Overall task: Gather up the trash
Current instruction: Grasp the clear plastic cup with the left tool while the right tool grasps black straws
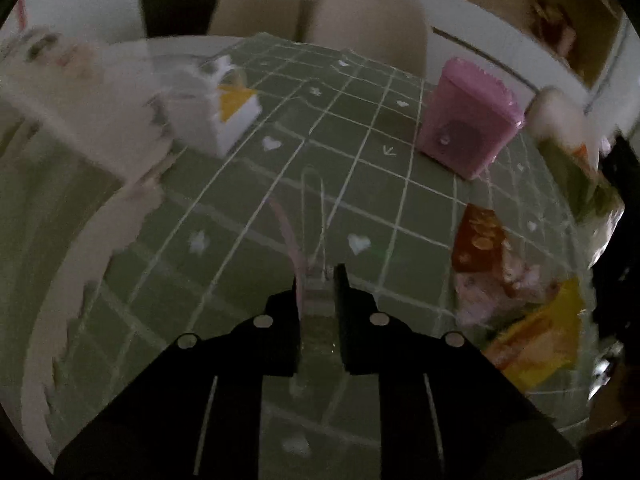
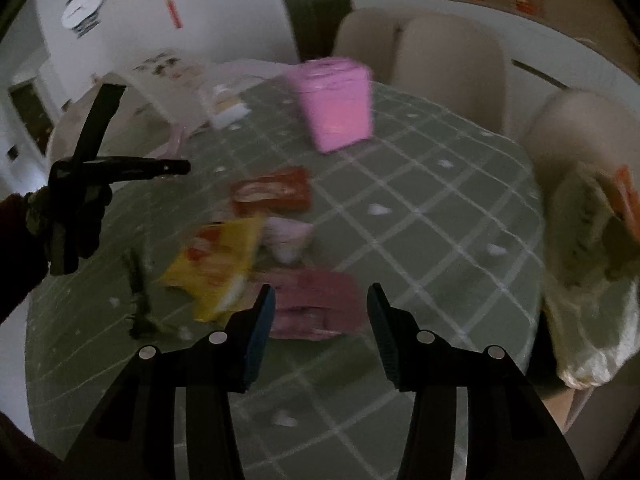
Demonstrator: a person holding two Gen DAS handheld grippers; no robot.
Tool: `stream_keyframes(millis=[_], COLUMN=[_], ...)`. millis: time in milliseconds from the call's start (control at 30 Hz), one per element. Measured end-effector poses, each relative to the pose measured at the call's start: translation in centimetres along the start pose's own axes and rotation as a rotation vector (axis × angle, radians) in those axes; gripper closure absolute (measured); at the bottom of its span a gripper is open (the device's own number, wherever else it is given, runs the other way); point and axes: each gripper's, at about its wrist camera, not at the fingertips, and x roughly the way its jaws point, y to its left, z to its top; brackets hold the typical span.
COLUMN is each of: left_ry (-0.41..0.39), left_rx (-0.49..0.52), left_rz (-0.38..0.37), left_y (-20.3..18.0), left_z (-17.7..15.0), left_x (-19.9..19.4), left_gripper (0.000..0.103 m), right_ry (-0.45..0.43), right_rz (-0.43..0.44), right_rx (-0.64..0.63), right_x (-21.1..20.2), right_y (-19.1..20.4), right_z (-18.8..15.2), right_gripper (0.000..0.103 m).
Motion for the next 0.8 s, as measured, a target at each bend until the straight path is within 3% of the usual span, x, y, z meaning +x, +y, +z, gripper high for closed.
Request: stream_keyframes(millis=[300, 467, 633, 667, 733, 800], left_ry=[-0.030, -0.053, -0.089, -0.092, -0.093, -0.091], left_rx=[-0.216, -0.295, -0.376, -0.375, -0.374, -0.374], left_rz=[0.028, 0.024, -0.030, -0.030, -0.033, -0.044], left_y=[0.3, 0.4, 1.2, 1.0, 0.7, 0.2], left_z=[-7.9, -11.9, -14.2, -14.5, -14.9, -15.0], left_x=[-8.0, -10.7, -12.8, -13.1, -13.4, -13.5], left_gripper=[0.089, 0.089, 0.090, 0.089, 0.090, 0.090], right_ry=[0.059, 0.077, 0.118, 0.132, 0.158, 0.146], right_rz=[0.221, 0.232, 0.210, 0.210, 0.209, 0.200], right_rx=[-0.164, -0.252, -0.310, -0.312, -0.317, -0.307], right_x=[1.4, 3.9, 6.1, 6.4, 6.4, 5.5], right_y=[8.6, 12.9, 14.9, 14.9, 15.1, 14.8], right_z=[-0.3, -0.5, -1.5, -1.5, -1.9, -1.8], right_gripper=[0.058, 0.058, 0.058, 0.060, 0.077, 0.086])
